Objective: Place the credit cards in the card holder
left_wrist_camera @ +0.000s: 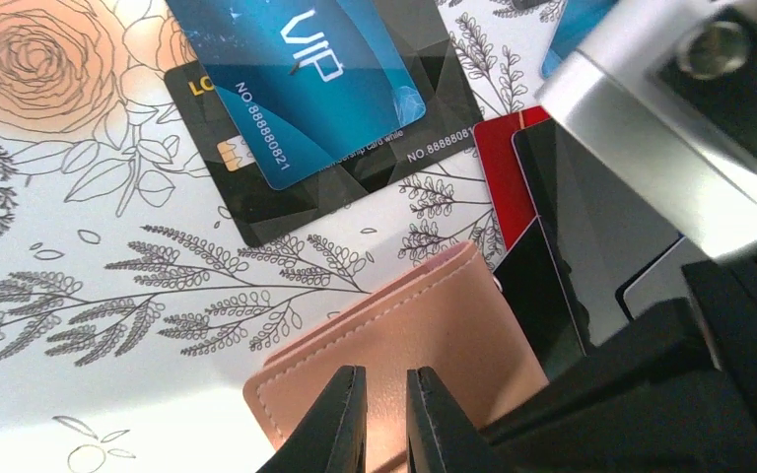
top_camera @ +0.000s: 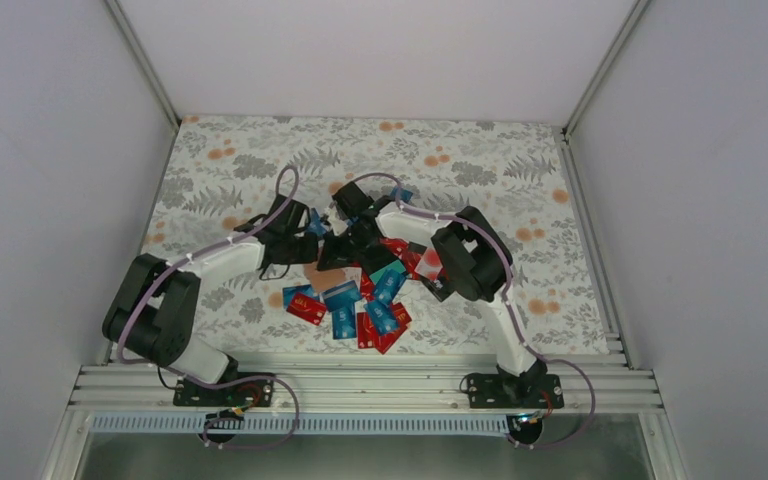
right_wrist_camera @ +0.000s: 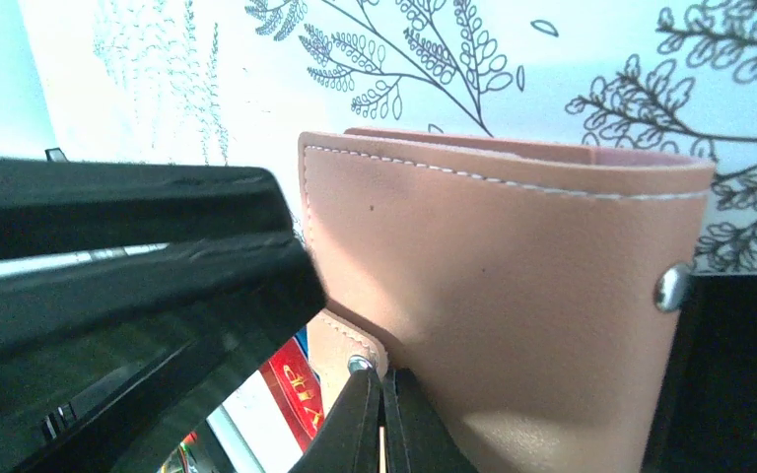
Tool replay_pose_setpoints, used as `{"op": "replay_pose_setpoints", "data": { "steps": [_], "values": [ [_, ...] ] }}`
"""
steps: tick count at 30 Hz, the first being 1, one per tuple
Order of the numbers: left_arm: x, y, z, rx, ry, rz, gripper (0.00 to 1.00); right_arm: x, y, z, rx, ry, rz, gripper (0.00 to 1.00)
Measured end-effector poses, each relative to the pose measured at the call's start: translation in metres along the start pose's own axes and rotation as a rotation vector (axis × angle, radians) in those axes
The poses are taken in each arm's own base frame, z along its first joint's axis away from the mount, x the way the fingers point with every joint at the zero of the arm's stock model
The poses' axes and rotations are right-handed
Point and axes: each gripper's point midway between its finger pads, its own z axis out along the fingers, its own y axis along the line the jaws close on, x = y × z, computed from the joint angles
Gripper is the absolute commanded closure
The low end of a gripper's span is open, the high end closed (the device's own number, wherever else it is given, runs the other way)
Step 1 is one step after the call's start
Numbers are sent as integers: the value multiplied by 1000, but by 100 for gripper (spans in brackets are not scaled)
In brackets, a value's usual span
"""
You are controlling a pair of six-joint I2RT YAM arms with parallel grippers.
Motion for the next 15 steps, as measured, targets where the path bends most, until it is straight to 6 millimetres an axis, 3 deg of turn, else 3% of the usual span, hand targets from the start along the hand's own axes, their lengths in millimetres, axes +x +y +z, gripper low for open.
{"op": "replay_pose_setpoints", "data": {
  "steps": [2,11,13,15],
  "values": [
    [-1,0,-5,0,-9,1,86,-1,0,1,4,3,3,92],
    [-3,9,-30,-54,-50,1,81,-10,15,-4,5,-11,-29,56],
    [-5,12,-39,-73,-66,0,73,-16,20,-8,6,-20,-46,42],
    [-13,11,-53,-87,-98,-1,50,-26,31,-18,4,-41,-82,23]
  ]
}}
